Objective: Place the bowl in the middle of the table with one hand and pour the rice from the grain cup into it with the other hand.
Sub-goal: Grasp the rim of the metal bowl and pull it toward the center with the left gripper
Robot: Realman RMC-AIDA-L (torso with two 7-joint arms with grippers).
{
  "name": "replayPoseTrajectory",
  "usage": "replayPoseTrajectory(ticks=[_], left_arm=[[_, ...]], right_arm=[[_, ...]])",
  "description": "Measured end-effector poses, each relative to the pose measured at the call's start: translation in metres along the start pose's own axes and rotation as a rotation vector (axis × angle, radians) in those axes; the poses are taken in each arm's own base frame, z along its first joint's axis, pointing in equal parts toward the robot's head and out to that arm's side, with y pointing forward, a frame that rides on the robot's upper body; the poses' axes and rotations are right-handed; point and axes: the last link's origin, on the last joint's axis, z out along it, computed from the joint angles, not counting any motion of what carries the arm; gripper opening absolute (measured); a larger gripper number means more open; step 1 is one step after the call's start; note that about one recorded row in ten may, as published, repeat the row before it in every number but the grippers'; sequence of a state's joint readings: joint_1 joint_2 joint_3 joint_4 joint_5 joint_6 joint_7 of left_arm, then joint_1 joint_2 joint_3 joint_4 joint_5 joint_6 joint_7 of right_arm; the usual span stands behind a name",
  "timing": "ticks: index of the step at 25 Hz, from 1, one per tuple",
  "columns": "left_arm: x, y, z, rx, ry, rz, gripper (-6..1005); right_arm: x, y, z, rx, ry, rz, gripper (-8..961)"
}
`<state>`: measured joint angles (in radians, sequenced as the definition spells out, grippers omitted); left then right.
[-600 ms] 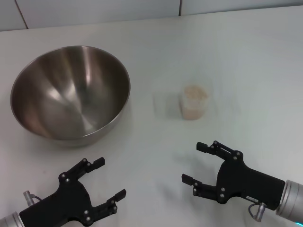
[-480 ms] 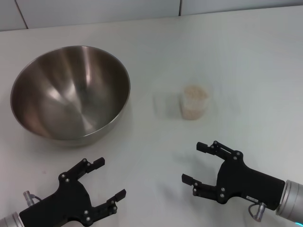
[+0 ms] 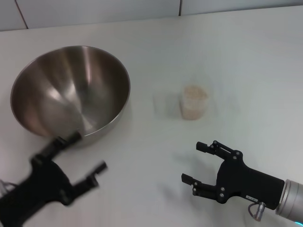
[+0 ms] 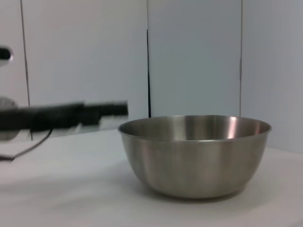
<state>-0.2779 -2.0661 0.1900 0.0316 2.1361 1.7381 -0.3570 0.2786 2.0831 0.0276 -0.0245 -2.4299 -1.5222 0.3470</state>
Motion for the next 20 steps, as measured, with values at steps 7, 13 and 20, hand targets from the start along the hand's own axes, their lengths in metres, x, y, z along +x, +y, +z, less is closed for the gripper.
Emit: replayPoseTrajectory(ticks=[7,13,20], left_arm=[[0.020,-0.040,-0.008,0.145,0.079,-0.090,803],[0.052,-0.129,-0.016,0.297,0.000,-0.295,791],[0.077,-0.193,0.016,0.346,-0.481,-0.351,776]], right_arm=[[0.000,0.001,-0.001,0.000,-0.004,0.002,836],[0.000,0.001,-0.001,-0.001,-0.006,0.004,837],[-0.001,0.001,0.000,-0.002,-0.010,0.004,835]])
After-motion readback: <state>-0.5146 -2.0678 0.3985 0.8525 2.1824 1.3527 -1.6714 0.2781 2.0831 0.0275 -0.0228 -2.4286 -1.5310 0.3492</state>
